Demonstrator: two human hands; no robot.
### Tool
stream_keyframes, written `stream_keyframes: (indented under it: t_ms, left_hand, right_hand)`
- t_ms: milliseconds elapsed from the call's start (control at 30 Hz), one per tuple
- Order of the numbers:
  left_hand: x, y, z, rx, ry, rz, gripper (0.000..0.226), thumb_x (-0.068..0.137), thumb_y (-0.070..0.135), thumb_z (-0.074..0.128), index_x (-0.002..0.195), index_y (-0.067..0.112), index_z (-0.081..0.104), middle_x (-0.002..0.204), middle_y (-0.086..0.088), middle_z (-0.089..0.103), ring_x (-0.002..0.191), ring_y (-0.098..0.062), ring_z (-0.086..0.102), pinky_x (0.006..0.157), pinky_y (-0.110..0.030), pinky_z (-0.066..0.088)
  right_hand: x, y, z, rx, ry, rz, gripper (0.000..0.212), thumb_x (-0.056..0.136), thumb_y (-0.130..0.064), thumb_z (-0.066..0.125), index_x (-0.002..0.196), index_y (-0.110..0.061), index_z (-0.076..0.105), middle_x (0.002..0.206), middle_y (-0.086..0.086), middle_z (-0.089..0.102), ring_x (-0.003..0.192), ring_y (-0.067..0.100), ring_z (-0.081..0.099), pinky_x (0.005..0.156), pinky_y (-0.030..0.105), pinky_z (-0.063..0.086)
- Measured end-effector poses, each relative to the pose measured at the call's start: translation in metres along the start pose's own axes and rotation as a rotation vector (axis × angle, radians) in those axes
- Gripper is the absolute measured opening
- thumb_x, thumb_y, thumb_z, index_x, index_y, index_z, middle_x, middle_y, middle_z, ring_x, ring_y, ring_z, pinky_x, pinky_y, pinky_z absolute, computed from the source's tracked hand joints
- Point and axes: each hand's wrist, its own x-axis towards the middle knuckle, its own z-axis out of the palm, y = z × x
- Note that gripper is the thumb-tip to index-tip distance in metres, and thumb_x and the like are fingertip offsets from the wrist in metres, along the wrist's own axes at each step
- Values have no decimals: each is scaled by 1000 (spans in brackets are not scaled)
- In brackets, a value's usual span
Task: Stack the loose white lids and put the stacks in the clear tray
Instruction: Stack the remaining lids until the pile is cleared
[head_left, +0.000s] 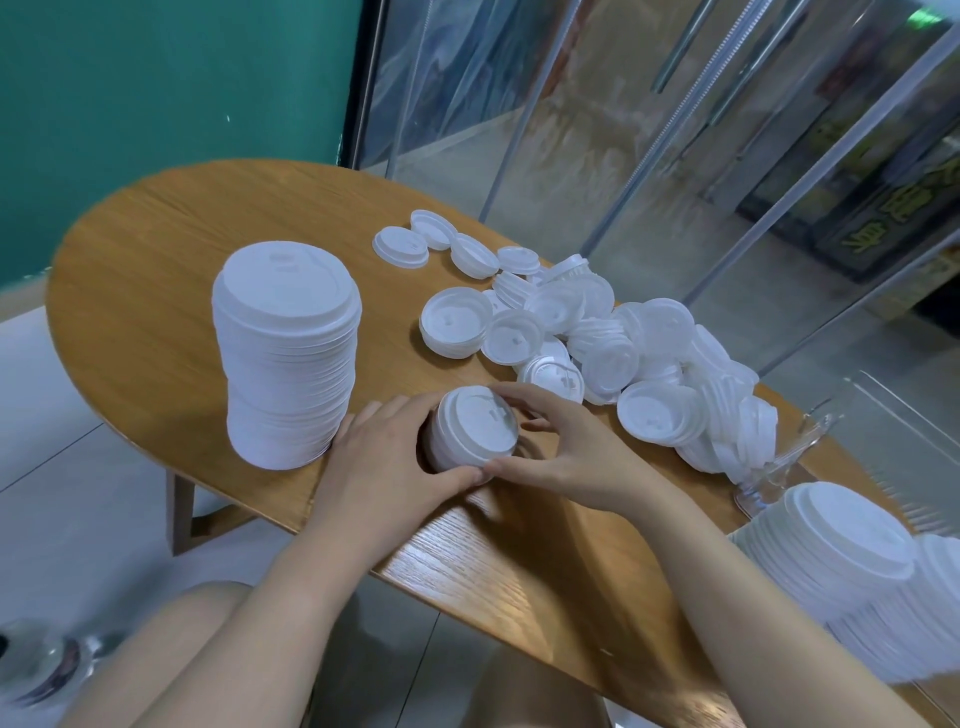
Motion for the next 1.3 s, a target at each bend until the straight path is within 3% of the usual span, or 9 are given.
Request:
stream_keyframes:
  t_ms: [167,300,467,633,767,933,1033,1133,1300]
  left_hand:
    - [-2,1,1,-20,10,-30,85,73,66,77,147,42,42,128,24,55,107,0,35,93,-27,30]
    - [-2,1,0,-7,-17,-28,96,71,71,75,154,45,33,136,22,55,120,-8,43,101,-30,32]
    - [-2,1,0,-9,-17,-5,81,73,75,64,147,50,41,129,24,57,114,-7,43,97,-31,33]
    - [-2,0,1,-29,5,3,76,74,74,69,143,52,45,114,26,55,106,-6,43,96,-34,37]
    - [-1,-1,2,-14,-1,1,80,74,77,67,145,49,43,121,28,54,109,-4,41,97,-31,34]
    - [-1,-3,3,-25,-4,1,80,72,79,64,144,50,43,118,31,51,110,-2,41,96,-29,31]
    - [0,-5,3,-24,-8,3,80,71,80,64,143,51,44,116,31,51,108,-1,40,94,-28,31]
    - [1,-5,4,-24,-3,-1,80,71,80,65,143,52,43,118,30,52,110,0,40,95,-27,30]
    - [2,-4,4,-17,-13,-2,78,72,80,64,142,53,41,121,32,50,111,1,38,96,-27,29]
  right_hand:
    - [3,-3,0,22,1,9,73,80,-71,71,145,-45,51,139,-28,56,132,-8,49,113,35,46]
    - [6,-2,3,11,10,15,68,81,-68,73,143,-46,52,136,-27,57,129,-5,51,110,34,47]
    - [10,-3,0,40,-17,-2,60,89,-56,74,142,-35,55,132,-23,60,126,-8,53,105,23,47]
    - [45,-8,-18,59,238,-87,34,94,-41,74,125,-27,66,122,-17,67,117,-3,60,96,27,53]
    - [86,-9,-24,-19,320,-108,48,88,-40,80,130,-24,64,129,-14,63,122,2,55,99,28,48]
    - [123,-12,-30,-364,188,-155,80,78,-47,87,147,-23,54,152,-3,52,145,16,38,118,31,29]
    - [137,-8,-31,-411,103,-121,71,81,-48,85,143,-27,58,153,-5,52,142,16,44,118,36,36]
    - [140,-4,-31,-399,90,-110,59,84,-44,83,136,-26,64,153,-7,53,139,15,48,115,32,38]
    - [128,-6,-28,-257,124,-104,73,80,-40,88,143,-29,54,147,-10,54,134,10,46,111,28,37]
